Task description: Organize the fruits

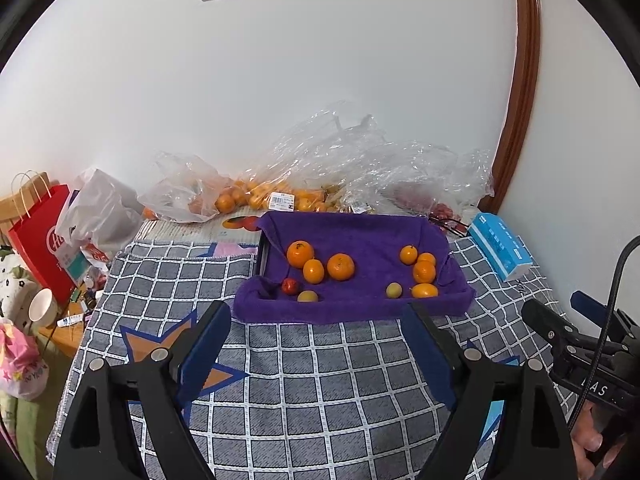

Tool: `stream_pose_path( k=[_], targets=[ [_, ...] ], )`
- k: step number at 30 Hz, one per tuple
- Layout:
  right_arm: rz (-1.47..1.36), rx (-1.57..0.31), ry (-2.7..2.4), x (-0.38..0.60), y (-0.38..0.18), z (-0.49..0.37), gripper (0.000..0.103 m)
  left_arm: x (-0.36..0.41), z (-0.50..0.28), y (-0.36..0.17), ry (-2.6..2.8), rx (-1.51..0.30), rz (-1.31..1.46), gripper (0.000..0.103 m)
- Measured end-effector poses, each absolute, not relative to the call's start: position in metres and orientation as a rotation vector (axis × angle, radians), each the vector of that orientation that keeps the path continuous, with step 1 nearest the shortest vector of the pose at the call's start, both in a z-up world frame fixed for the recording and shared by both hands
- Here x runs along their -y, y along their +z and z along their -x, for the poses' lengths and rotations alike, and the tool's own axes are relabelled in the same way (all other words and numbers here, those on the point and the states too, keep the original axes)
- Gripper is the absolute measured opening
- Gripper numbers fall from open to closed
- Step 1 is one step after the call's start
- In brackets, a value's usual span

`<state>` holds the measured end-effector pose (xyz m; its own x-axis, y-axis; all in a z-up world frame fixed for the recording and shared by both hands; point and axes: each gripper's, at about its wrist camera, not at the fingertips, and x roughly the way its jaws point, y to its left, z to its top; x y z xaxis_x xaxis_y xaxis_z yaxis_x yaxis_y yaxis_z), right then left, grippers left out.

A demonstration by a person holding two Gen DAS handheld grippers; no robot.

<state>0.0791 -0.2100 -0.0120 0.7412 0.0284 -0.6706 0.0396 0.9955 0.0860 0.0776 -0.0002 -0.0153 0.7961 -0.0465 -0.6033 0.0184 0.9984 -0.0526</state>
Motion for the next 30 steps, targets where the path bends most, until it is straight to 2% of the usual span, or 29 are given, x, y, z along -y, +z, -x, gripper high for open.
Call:
stream_pose_path(
  k=[30],
  targets=[
    [-0.096,-0.737,-0.004,0.2077,-0.0126,-0.078,0.1,-0.0021,-0.0781,-0.0158,-0.022,-0.65,0.043,0.086]
  ],
)
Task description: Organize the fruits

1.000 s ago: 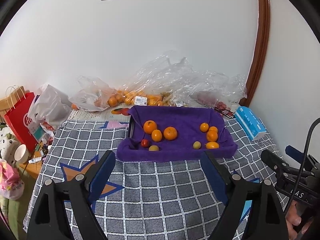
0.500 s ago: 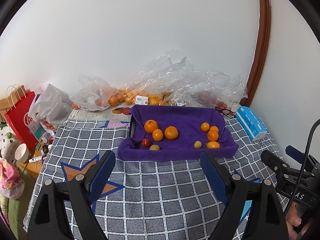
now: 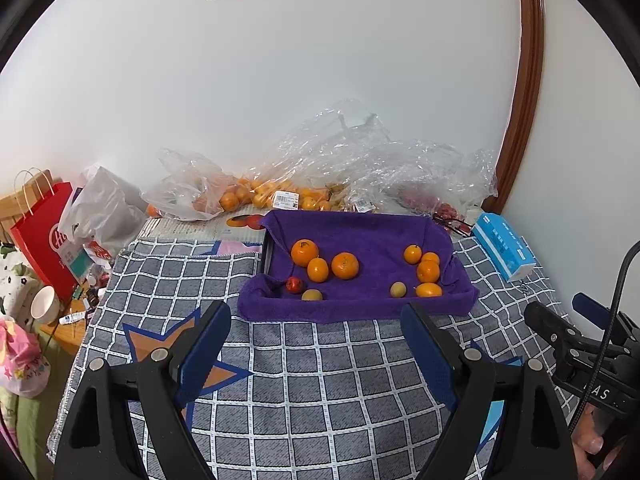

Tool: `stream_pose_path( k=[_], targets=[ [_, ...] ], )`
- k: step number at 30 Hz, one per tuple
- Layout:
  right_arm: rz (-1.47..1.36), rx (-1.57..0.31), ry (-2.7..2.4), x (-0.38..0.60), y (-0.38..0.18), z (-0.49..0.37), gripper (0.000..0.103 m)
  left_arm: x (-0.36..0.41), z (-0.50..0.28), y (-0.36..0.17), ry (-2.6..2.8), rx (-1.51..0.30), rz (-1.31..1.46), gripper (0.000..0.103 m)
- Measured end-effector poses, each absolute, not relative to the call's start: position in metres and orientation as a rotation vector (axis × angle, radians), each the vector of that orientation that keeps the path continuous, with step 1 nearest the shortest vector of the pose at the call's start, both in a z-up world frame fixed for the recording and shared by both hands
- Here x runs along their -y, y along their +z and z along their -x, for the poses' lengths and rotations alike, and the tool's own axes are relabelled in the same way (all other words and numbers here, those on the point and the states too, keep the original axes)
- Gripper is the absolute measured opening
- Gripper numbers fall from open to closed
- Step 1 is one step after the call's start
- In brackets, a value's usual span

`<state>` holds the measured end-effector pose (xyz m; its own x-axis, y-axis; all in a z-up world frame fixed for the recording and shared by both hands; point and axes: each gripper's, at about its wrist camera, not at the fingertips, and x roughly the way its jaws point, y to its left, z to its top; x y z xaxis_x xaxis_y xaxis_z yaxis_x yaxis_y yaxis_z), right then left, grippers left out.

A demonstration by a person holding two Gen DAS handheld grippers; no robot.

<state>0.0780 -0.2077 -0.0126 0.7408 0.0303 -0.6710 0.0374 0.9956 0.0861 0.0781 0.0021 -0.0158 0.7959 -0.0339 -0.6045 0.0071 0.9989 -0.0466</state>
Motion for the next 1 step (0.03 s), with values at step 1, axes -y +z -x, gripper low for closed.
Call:
stream_pose_path(
  k=[1],
  targets=[
    [-0.096,-0.737,-0.004,0.2076,-0.0126,-0.078,0.1,-0.0017,-0.0778,-0.0157,-0.02,-0.644,0.039,0.087]
  ],
)
